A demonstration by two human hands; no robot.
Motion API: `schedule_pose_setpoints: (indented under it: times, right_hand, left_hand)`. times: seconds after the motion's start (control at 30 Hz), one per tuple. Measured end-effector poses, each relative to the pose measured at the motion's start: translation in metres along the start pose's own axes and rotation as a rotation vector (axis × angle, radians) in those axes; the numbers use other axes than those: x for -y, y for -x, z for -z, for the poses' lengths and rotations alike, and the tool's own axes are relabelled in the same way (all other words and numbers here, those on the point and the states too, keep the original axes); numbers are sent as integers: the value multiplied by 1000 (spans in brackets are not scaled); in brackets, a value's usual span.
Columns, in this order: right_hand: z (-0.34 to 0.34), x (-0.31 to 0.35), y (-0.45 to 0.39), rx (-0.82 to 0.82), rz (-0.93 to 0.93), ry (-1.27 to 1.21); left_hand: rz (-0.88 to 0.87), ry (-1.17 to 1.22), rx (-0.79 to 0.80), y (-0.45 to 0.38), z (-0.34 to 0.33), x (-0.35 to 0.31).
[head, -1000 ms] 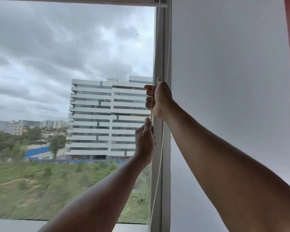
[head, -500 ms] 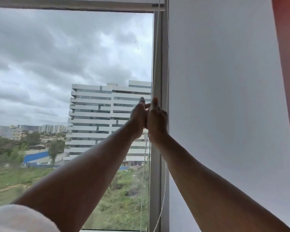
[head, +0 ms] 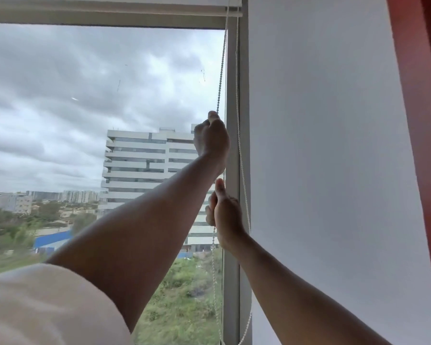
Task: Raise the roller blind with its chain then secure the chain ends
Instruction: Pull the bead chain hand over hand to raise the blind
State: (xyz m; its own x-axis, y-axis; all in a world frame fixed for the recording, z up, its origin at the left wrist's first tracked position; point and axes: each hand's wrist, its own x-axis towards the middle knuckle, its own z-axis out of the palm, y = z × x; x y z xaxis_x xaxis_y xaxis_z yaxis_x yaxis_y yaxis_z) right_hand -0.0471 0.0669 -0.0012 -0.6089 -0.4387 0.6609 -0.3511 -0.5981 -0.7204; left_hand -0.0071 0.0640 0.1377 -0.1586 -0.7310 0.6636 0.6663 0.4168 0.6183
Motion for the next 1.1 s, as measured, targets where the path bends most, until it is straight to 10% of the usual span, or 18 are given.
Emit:
schedule_pose_setpoints:
  times: [1.1]
  right_hand:
    - [21, 46, -32, -41, -57, -165]
  left_hand:
    - [131, 157, 355, 113, 62, 130]
